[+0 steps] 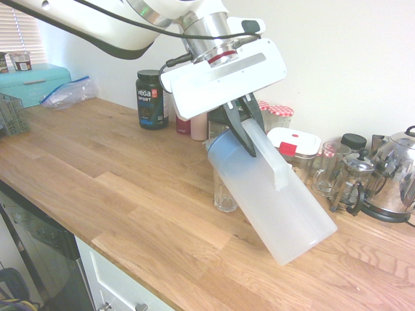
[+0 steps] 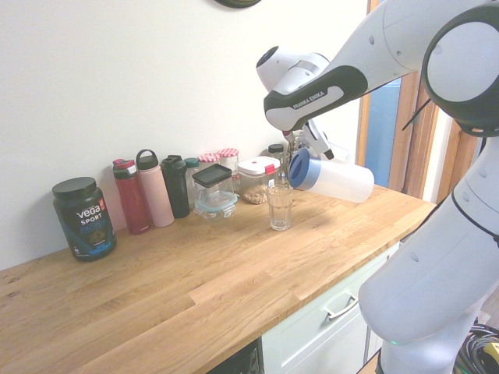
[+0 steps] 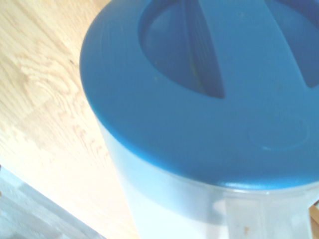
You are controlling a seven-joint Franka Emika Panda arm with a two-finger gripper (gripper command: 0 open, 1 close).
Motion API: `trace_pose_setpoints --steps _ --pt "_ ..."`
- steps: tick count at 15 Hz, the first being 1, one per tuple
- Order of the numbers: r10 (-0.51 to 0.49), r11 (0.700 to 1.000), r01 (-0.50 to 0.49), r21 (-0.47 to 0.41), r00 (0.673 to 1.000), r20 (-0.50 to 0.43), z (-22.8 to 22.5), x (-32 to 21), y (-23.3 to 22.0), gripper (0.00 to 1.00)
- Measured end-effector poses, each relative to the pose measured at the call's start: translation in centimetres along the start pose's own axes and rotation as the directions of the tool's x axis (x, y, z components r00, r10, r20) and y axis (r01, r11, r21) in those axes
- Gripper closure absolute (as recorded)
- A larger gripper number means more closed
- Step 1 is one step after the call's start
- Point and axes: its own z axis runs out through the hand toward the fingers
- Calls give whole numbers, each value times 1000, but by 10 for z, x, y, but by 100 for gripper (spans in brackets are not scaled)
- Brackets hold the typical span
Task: Pour me some water
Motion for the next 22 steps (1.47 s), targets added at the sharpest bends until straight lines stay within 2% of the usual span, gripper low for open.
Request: trace_pose_setpoints --steps 4,7,10,12,14,17,19,22 --pt "-15 1000 15 -25 1000 -9 -12 8 -16 100" --pt "7 1000 -7 -3 1000 -15 -13 9 -12 100" --pt "70 990 -63 127 996 -55 -15 -2 14 100" --pt "109 967 -83 242 990 -95 -15 -24 39 100" --pt "157 929 -102 356 979 -131 -9 -53 64 100" --pt "255 842 -151 518 958 -134 12 -90 67 100" --pt "328 779 -201 594 938 -112 20 -105 57 100" --pt "437 691 -292 661 897 -61 35 -135 48 100"
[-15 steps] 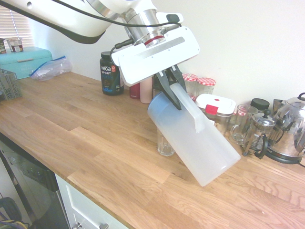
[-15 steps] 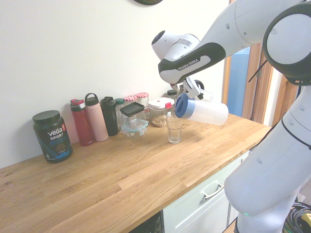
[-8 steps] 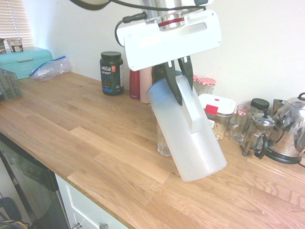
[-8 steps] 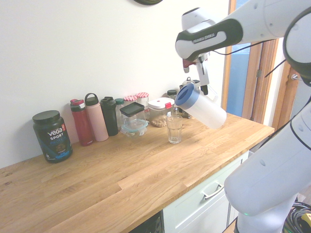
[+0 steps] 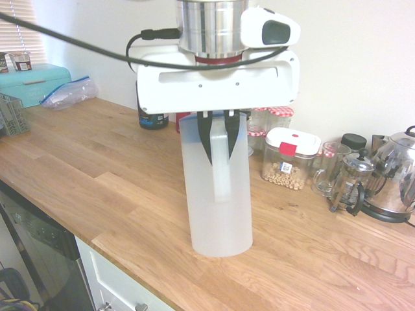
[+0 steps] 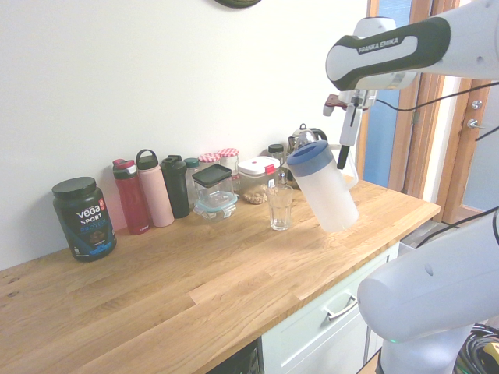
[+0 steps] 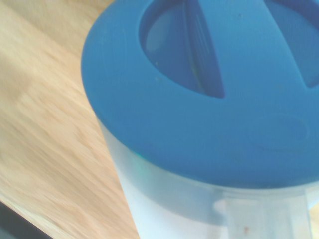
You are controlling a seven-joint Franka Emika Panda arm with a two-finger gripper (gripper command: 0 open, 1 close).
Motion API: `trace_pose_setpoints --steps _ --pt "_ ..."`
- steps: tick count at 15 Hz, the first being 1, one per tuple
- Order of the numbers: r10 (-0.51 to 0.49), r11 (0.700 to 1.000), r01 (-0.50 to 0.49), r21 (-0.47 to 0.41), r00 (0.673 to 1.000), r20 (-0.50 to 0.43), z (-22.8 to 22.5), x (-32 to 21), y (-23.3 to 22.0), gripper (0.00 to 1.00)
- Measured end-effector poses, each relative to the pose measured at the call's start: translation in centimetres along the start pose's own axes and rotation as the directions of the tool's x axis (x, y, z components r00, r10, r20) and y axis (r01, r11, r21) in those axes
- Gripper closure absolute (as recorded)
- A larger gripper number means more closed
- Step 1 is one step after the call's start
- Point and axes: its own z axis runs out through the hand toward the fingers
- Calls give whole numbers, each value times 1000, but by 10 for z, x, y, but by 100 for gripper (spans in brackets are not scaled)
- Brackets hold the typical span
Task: Pour me some water
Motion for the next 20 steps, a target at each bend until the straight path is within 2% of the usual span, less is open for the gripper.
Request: trace_pose_setpoints --steps 2,5,8,10,12,15,20 --pt "91 995 -90 37 996 -25 3 -30 6 100" --pt "245 967 -239 81 967 -70 -7 -69 -17 100" --pt "375 925 -361 117 917 -137 -26 -95 -67 100" --pt "450 892 -428 145 874 -186 -31 -107 -116 100" --pt "481 877 -458 146 839 -253 -31 -116 -173 100" --pt "488 873 -462 157 823 -290 -23 -126 -247 100" --pt "586 808 -517 282 752 -301 -2 -123 -354 100"
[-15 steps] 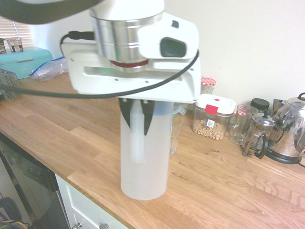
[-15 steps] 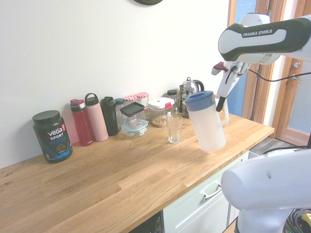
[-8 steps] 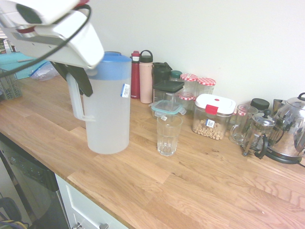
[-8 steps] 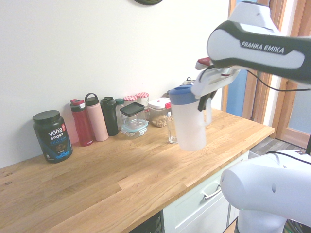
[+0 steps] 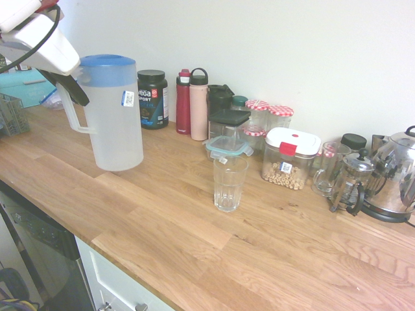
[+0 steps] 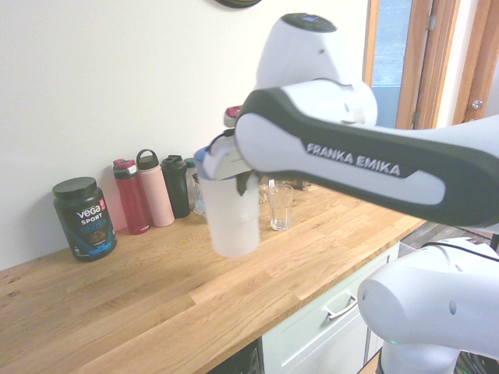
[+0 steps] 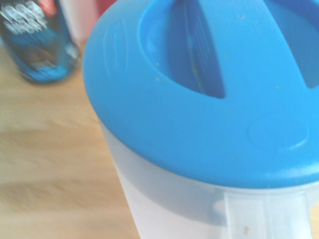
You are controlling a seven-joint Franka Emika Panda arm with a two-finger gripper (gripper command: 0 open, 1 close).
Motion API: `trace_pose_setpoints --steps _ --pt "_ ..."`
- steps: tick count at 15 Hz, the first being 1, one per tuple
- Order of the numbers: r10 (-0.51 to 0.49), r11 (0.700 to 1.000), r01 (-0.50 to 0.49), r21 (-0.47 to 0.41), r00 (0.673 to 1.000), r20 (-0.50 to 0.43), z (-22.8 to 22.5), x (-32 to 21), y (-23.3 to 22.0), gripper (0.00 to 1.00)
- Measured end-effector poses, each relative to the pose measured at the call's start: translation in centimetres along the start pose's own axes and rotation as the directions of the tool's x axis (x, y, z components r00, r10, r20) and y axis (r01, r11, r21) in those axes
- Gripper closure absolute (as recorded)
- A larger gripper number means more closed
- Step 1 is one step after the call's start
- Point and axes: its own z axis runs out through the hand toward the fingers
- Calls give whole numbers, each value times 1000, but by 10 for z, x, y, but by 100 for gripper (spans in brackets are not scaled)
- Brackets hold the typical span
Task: Pour me some water
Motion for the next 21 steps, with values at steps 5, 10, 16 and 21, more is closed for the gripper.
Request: trace_pose_setpoints --steps 5,10,16,21 --pt "74 997 -75 37 997 23 34 -9 -69 100" --pt "86 996 -87 -13 994 -64 83 -30 -92 100" --pt "146 988 -151 -41 984 -98 122 -31 -92 100" --pt "159 983 -168 -71 980 -118 148 -28 -85 100"
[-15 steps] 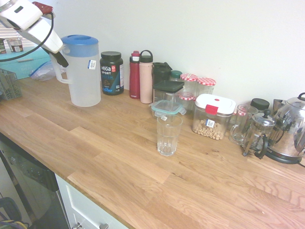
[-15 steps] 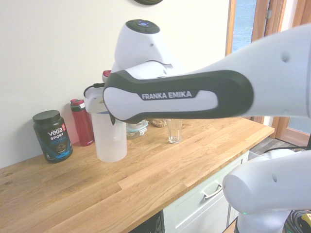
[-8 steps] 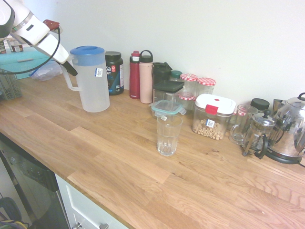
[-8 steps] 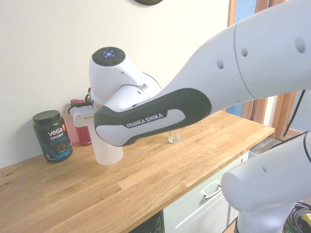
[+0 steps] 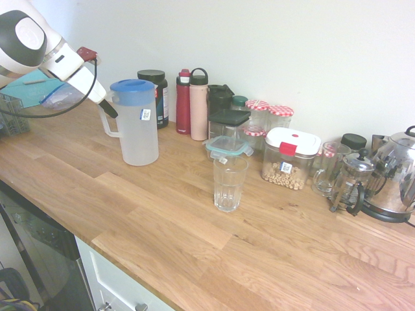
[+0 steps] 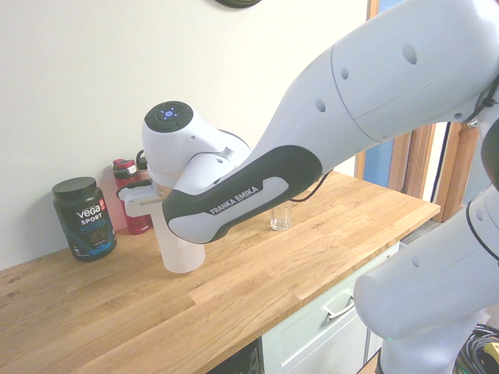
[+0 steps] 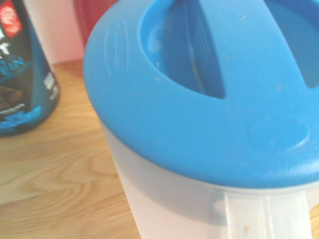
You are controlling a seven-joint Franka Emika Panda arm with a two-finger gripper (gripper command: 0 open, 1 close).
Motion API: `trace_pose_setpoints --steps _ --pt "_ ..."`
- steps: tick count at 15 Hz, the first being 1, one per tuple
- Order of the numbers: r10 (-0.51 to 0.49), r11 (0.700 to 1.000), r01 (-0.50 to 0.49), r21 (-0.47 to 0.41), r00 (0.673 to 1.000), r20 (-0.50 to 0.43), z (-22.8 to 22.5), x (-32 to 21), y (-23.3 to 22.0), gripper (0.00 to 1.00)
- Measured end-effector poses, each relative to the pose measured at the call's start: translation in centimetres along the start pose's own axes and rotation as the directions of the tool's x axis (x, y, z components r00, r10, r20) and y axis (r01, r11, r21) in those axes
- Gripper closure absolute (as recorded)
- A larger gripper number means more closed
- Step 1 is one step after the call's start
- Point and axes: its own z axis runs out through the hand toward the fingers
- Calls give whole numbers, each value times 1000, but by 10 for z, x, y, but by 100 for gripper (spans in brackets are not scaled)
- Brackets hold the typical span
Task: Pour me some water
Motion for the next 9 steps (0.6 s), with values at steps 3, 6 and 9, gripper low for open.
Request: trace_pose_setpoints --steps 3,6,9 --pt "13 1000 -13 -2 1000 -3 11 0 3 0" --pt "19 1000 -19 -1 1000 -4 14 0 3 0" --pt "24 1000 -24 5 1000 -7 15 5 2 0"
